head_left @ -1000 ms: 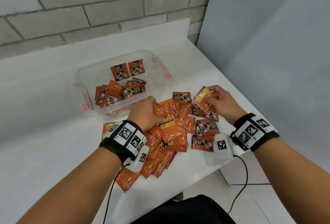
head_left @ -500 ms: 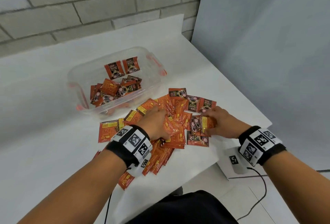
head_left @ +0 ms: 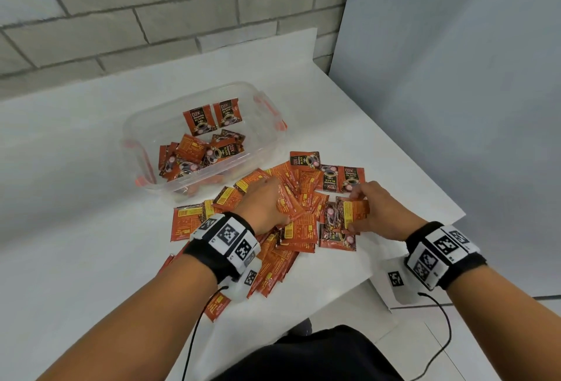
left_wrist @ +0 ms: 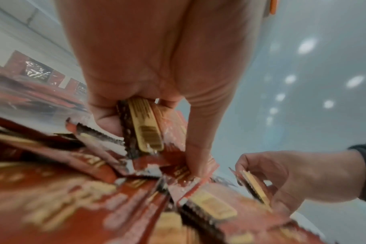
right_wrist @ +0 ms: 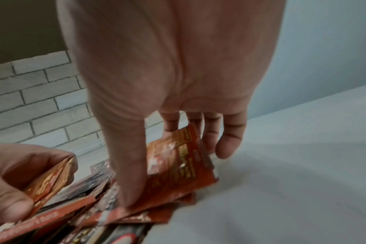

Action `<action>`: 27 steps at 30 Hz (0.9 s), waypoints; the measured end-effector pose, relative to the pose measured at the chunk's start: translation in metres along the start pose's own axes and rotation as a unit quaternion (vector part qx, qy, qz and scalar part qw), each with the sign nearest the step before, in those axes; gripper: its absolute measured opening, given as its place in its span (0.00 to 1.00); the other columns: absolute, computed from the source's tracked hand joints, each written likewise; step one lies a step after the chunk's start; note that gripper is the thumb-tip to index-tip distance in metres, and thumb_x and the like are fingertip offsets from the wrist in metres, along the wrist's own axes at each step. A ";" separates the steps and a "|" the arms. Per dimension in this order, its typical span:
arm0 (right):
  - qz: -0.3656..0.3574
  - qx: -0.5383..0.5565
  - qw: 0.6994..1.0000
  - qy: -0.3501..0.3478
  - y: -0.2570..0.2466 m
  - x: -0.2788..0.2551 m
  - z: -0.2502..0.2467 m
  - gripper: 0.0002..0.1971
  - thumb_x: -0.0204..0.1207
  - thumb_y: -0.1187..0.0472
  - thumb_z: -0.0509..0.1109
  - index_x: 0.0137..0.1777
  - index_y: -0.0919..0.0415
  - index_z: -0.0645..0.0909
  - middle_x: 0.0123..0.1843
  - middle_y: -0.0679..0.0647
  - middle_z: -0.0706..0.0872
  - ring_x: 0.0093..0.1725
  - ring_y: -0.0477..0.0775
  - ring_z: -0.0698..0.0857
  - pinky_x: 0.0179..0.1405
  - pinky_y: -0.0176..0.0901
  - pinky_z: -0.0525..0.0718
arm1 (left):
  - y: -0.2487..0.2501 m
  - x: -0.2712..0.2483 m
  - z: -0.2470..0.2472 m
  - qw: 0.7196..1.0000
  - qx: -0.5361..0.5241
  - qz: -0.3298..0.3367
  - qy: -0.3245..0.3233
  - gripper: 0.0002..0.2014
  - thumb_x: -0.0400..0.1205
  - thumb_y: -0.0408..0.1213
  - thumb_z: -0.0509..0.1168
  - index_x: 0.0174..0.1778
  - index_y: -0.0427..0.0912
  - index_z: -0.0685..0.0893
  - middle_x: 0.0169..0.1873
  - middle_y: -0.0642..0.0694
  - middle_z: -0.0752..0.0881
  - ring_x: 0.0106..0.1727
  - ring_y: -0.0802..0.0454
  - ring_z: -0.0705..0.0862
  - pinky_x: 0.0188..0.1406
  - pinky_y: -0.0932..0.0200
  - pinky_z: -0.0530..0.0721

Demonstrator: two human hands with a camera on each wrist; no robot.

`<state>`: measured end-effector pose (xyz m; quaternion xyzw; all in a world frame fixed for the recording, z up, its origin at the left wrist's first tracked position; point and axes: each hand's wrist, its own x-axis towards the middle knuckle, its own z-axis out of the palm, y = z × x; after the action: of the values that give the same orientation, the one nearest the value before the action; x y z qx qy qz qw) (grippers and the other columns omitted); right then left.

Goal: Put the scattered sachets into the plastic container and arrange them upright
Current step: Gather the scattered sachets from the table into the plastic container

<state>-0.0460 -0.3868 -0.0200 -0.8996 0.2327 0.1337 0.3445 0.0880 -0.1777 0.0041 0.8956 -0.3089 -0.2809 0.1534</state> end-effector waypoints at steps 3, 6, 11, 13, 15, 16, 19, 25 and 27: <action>0.018 0.093 0.995 -0.032 0.000 -0.007 -0.003 0.22 0.73 0.67 0.76 0.60 0.57 0.68 0.55 0.53 0.84 0.47 0.51 0.86 0.44 0.44 0.88 | -0.006 0.000 -0.012 0.995 -0.093 -0.003 -0.023 0.36 0.73 0.41 0.77 0.74 0.40 0.68 0.67 0.44 0.80 0.61 0.51 0.80 0.60 0.58 0.78; 0.024 0.135 0.989 -0.057 0.004 -0.010 -0.007 0.30 0.75 0.65 0.74 0.73 0.52 0.65 0.58 0.48 0.84 0.51 0.45 0.86 0.44 0.35 0.85 | -0.004 -0.004 -0.019 0.990 -0.110 0.023 -0.084 0.34 0.71 0.40 0.79 0.70 0.45 0.69 0.53 0.50 0.85 0.47 0.56 0.83 0.47 0.63 0.79; 0.003 0.054 0.995 -0.083 0.004 -0.003 -0.002 0.30 0.75 0.64 0.74 0.74 0.54 0.67 0.64 0.53 0.81 0.54 0.49 0.85 0.48 0.38 0.85 | 0.015 -0.008 0.004 0.986 0.036 0.063 -0.147 0.44 0.72 0.43 0.77 0.82 0.46 0.61 0.76 0.44 0.72 0.72 0.45 0.74 0.67 0.55 0.73; -0.021 0.016 0.997 -0.066 0.005 0.000 0.001 0.22 0.72 0.62 0.77 0.65 0.52 0.75 0.64 0.54 0.82 0.56 0.50 0.84 0.55 0.45 0.85 | 0.016 -0.005 0.012 0.987 0.065 0.061 -0.136 0.43 0.72 0.43 0.78 0.80 0.44 0.63 0.74 0.42 0.73 0.73 0.44 0.73 0.69 0.51 0.74; -0.018 -0.037 0.998 -0.043 0.007 0.002 0.002 0.22 0.69 0.57 0.79 0.62 0.51 0.76 0.63 0.55 0.79 0.57 0.53 0.80 0.60 0.51 0.82 | 0.015 -0.004 0.016 0.989 0.075 0.060 -0.110 0.41 0.72 0.43 0.78 0.78 0.44 0.66 0.72 0.42 0.72 0.73 0.43 0.71 0.71 0.47 0.74; -0.006 -0.059 0.998 -0.031 0.007 0.001 0.002 0.24 0.69 0.56 0.79 0.62 0.52 0.76 0.61 0.54 0.76 0.58 0.54 0.77 0.61 0.51 0.80 | 0.015 -0.004 0.017 0.990 0.078 0.060 -0.099 0.40 0.71 0.43 0.78 0.77 0.44 0.67 0.72 0.42 0.71 0.74 0.43 0.69 0.73 0.46 0.72; 0.003 -0.069 0.998 0.001 0.005 -0.002 0.003 0.22 0.68 0.56 0.80 0.57 0.51 0.73 0.58 0.54 0.72 0.57 0.54 0.75 0.59 0.48 0.78 | 0.016 -0.005 0.017 0.990 0.098 0.069 -0.073 0.39 0.71 0.45 0.78 0.76 0.46 0.67 0.72 0.42 0.67 0.75 0.42 0.62 0.73 0.43 0.69; 0.028 0.105 0.994 -0.032 0.005 -0.008 -0.002 0.14 0.73 0.62 0.76 0.54 0.55 0.75 0.52 0.50 0.88 0.47 0.49 0.88 0.40 0.40 0.84 | 0.010 -0.005 0.010 0.994 0.032 0.099 -0.043 0.39 0.73 0.44 0.77 0.78 0.46 0.65 0.69 0.44 0.77 0.65 0.46 0.78 0.59 0.55 0.77; 0.022 0.149 0.988 -0.043 -0.004 -0.009 -0.011 0.15 0.75 0.63 0.74 0.58 0.54 0.77 0.53 0.49 0.89 0.48 0.46 0.89 0.41 0.36 0.83 | 0.007 -0.009 -0.001 0.993 -0.006 0.107 -0.046 0.38 0.74 0.44 0.76 0.78 0.46 0.66 0.71 0.44 0.77 0.66 0.46 0.78 0.58 0.58 0.75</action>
<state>-0.0513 -0.3888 -0.0064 -0.8263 0.2547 0.1437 0.4814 0.0793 -0.1772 0.0119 0.8428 -0.4079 -0.3054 0.1732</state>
